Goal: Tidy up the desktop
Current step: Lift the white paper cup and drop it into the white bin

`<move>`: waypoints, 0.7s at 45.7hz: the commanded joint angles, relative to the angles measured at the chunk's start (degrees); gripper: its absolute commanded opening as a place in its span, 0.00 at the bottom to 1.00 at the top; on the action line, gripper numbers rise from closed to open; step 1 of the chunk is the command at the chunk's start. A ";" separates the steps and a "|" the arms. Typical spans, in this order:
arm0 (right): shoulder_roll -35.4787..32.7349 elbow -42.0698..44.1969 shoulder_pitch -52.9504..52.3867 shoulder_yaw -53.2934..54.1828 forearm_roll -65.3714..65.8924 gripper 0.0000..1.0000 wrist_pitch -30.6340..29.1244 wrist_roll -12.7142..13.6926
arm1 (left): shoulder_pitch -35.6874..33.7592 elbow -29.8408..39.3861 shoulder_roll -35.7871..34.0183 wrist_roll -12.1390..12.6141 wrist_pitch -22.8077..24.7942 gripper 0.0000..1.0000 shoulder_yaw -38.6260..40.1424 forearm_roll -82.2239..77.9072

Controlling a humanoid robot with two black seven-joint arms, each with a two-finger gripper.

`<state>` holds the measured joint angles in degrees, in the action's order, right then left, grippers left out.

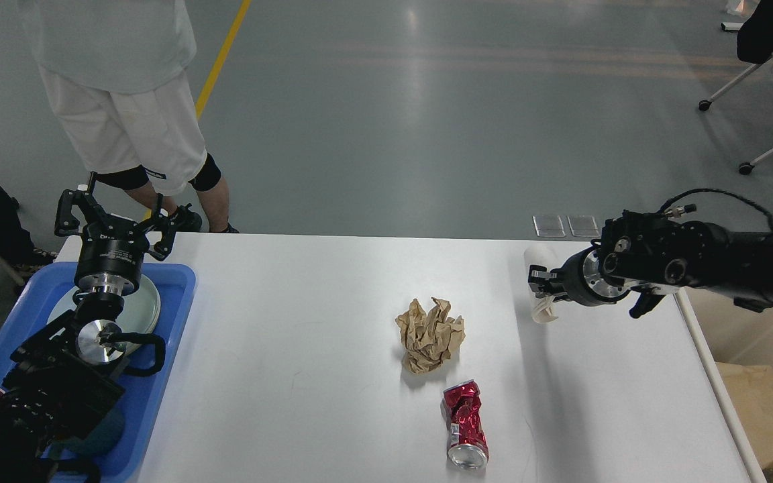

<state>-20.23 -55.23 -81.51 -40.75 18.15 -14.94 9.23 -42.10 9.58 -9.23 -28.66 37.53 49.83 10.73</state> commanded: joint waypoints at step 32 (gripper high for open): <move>-23.97 -1.29 -11.50 -2.14 -0.13 0.00 -8.63 0.09 | 0.00 0.00 0.00 0.01 0.09 0.96 0.00 0.00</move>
<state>-43.56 -60.60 -99.93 -42.34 18.07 -27.62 9.22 -42.10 9.58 -9.23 -28.66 37.58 49.83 10.72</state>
